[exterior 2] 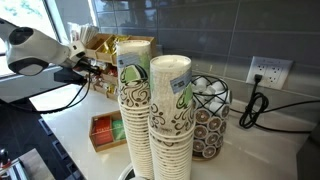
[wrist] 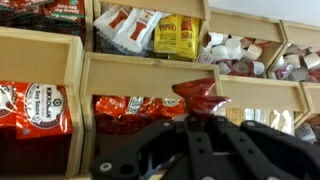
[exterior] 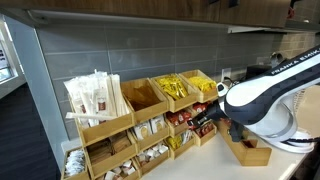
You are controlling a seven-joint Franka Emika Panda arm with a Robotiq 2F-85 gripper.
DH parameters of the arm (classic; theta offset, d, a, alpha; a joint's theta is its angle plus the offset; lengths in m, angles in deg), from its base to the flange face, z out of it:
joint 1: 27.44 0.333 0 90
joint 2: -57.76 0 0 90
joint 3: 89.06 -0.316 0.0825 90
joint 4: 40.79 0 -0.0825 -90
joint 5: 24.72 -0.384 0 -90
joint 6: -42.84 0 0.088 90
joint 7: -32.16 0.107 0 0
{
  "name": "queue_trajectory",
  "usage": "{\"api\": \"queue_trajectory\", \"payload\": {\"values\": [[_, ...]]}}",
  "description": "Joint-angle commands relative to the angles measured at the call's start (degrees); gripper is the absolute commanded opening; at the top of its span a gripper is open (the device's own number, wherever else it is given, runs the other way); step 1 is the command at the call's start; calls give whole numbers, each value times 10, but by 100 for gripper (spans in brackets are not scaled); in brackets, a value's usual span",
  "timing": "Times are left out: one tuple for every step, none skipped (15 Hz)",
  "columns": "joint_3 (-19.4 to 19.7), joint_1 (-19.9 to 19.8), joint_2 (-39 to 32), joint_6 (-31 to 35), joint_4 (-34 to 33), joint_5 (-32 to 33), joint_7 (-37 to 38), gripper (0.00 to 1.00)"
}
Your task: Pick up the red sachets from the counter and put them in the second middle tray from the right
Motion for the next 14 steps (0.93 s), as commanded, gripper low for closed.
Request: {"api": "queue_trajectory", "payload": {"values": [[42, 70, 11, 64, 0, -26, -17, 3], [53, 85, 12, 80, 5, -11, -5, 3], [66, 101, 15, 91, 10, 2, 4, 3], [76, 113, 9, 96, 8, 5, 6, 4], [49, 82, 3, 79, -1, -4, 0, 7], [58, 94, 3, 84, -1, -4, 0, 7], [63, 100, 3, 86, -1, -4, 0, 7], [66, 103, 3, 86, -1, -4, 0, 7], [67, 103, 3, 86, -1, -4, 0, 7], [67, 103, 3, 86, -1, -4, 0, 7], [67, 103, 3, 87, -1, -4, 0, 7], [67, 103, 3, 87, -1, -4, 0, 7], [67, 103, 3, 87, -1, -4, 0, 7], [67, 103, 3, 87, -1, -4, 0, 7]]}}
